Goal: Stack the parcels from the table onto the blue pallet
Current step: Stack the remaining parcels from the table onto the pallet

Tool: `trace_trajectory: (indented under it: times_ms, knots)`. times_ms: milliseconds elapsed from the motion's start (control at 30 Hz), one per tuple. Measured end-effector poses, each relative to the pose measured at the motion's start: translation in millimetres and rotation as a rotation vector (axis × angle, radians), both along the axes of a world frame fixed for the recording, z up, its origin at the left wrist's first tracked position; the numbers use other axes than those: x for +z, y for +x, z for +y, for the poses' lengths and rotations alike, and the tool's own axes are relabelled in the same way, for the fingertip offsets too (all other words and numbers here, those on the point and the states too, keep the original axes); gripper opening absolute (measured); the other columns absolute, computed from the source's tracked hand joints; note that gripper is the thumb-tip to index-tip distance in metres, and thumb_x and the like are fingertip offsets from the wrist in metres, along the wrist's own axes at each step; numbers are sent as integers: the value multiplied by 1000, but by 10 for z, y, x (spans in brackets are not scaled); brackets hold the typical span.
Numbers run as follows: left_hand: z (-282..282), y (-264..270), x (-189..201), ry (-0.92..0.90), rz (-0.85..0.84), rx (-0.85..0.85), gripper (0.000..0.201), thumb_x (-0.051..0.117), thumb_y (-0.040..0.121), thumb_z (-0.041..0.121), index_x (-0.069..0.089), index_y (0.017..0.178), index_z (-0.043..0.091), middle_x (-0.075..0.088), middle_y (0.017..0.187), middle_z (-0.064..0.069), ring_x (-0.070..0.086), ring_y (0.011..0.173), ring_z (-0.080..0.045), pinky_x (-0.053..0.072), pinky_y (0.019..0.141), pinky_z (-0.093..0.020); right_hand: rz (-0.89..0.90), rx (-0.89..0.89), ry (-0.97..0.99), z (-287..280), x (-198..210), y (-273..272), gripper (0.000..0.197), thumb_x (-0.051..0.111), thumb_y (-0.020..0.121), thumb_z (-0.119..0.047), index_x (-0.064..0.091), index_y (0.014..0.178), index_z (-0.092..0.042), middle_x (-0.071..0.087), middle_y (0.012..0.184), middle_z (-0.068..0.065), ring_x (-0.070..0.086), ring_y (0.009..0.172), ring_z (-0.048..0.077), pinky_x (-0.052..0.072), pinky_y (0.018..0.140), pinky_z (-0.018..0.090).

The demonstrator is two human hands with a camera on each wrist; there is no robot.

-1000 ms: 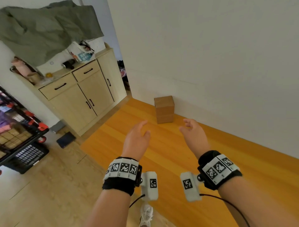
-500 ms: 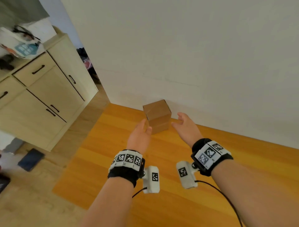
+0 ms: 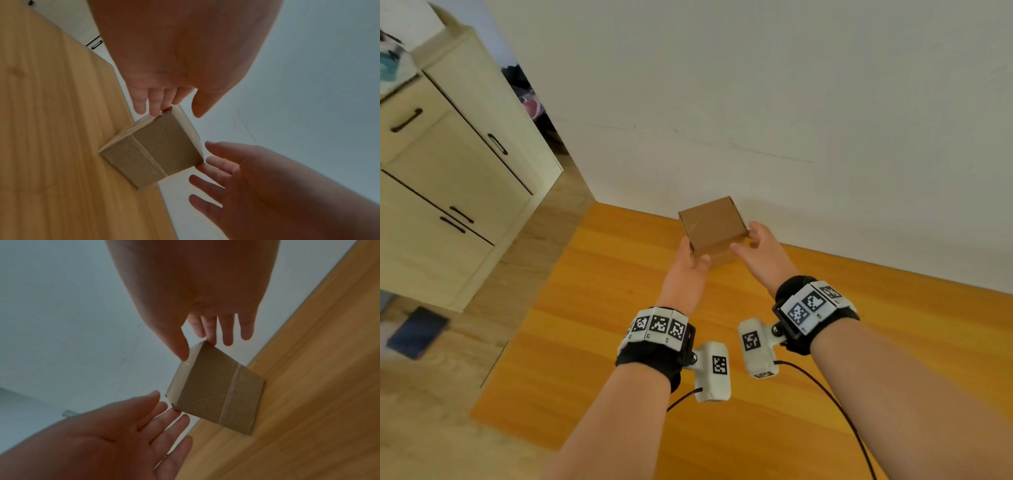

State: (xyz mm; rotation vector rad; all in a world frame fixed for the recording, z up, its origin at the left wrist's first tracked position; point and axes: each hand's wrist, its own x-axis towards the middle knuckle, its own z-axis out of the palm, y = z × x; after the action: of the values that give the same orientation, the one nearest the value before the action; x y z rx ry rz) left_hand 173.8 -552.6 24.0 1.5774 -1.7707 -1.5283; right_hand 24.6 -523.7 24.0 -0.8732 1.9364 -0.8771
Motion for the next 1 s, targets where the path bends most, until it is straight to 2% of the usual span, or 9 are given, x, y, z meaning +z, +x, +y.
trace_trajectory:
  times_ms: [100,200,300,400,533,667,800,900,1000]
  knots:
    - [178,22,73,20,59,82,56,45,102,23,21,152,20,46,141,10,44,129,-10,36,102,-28,-10,-19,6,155,45,-30,62,57,97,-28,29,151,-18,49,137,-2,48,123,17,37,95,27]
    - [414,-2,154,28,59,84,45,45,102,19,33,145,22,49,117,13,47,110,-8,36,86,-27,-1,-10,6,383,55,-31,44,51,100,-28,44,142,-17,55,122,-5,51,102,12,39,82,25]
    - [674,-23,138,36,51,84,40,44,102,22,37,142,21,48,113,11,44,104,-7,34,84,-26,14,-15,44,683,10,-32,42,45,103,-34,49,138,-13,57,129,4,49,102,14,37,85,27]
    - [958,-47,59,32,1,61,34,38,103,35,45,136,26,54,118,9,50,103,-11,38,84,-29,-37,-34,89,1026,-54,-82,47,40,103,-45,52,137,-14,57,133,4,53,114,20,39,94,31]
    - [1382,-109,-143,98,12,118,35,29,100,56,52,115,35,64,112,2,61,101,-20,49,93,-42,-92,-41,150,1499,-186,-186,48,36,99,-57,59,117,-19,64,123,5,58,112,22,41,102,39]
    - [1794,-149,-306,170,11,166,35,31,98,60,50,111,32,63,107,2,62,99,-24,49,95,-46,-124,-71,180,1933,-284,-256,46,33,97,-62,54,107,-23,62,115,5,59,109,25,42,104,47]
    - [2132,-141,-465,197,-57,154,31,37,97,56,48,110,30,64,110,0,63,100,-24,50,94,-46,-106,-80,229,2289,-401,-294,88,20,79,-86,61,120,-19,64,124,8,60,112,28,41,104,51]
    - [2363,-134,-563,223,-120,172,41,41,96,55,52,117,22,65,112,-3,63,101,-26,52,91,-43,-124,-64,279,2535,-453,-312,73,18,91,-75,65,104,-21,66,117,9,61,110,28,42,104,48]
    - [2574,-148,-636,239,-191,161,47,38,97,56,54,119,18,65,106,-2,63,91,-21,51,76,-33,-171,-37,311,2735,-489,-356,70,21,95,-68,65,109,-15,67,116,10,63,103,26,46,91,38]
